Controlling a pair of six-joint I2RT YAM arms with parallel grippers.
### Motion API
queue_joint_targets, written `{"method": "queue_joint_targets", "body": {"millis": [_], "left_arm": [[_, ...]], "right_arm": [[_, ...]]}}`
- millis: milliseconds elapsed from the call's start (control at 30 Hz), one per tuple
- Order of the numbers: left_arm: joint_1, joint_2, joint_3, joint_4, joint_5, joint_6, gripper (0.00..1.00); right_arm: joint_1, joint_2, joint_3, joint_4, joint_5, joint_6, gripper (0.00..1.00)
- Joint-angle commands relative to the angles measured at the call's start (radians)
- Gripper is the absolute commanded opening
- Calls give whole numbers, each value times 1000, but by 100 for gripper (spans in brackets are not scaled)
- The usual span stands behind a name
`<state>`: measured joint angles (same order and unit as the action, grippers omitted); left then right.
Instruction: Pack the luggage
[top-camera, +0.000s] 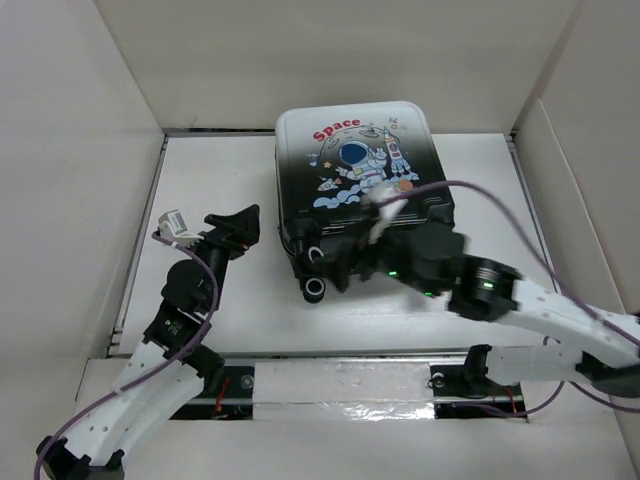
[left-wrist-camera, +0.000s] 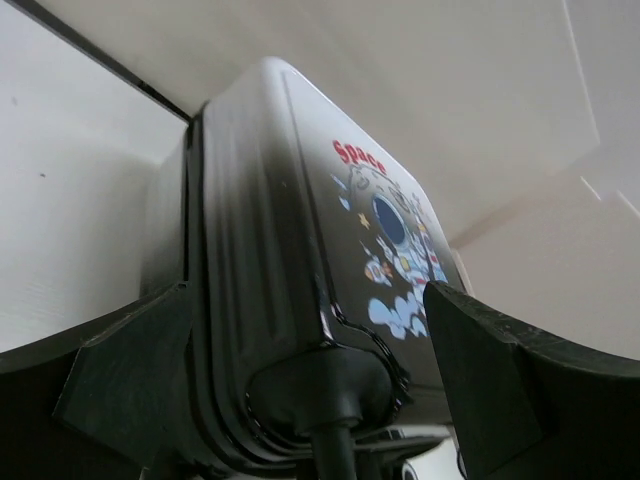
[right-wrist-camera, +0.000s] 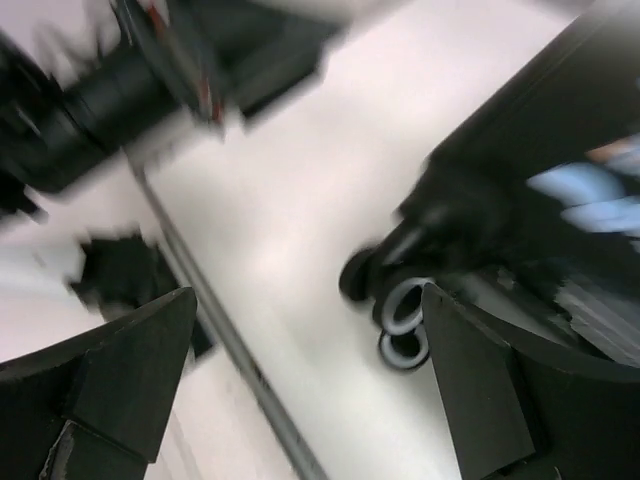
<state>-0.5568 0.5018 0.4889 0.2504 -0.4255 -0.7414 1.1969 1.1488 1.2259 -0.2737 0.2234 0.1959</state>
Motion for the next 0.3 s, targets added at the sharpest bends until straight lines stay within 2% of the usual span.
{"method": "queue_joint_targets", "body": {"millis": [0, 67, 133, 200, 267], "left_arm": [[-6, -16, 94, -43, 129, 16, 99], [-6, -22, 137, -72, 169, 37, 99], [-6, -42, 166, -83, 192, 57, 99], [-6, -55, 168, -77, 209, 79, 99], [-6, -54, 174, -103, 189, 68, 99]], "right_arm": [[-39, -262, -72, 39, 360, -52, 100], [-75, -442, -146, 33, 473, -36, 100], [-149, -547, -219, 45, 559, -41, 100], [-200, -634, -258, 50, 564, -36, 100], [-267, -643, -272, 15, 503, -13, 100]]}}
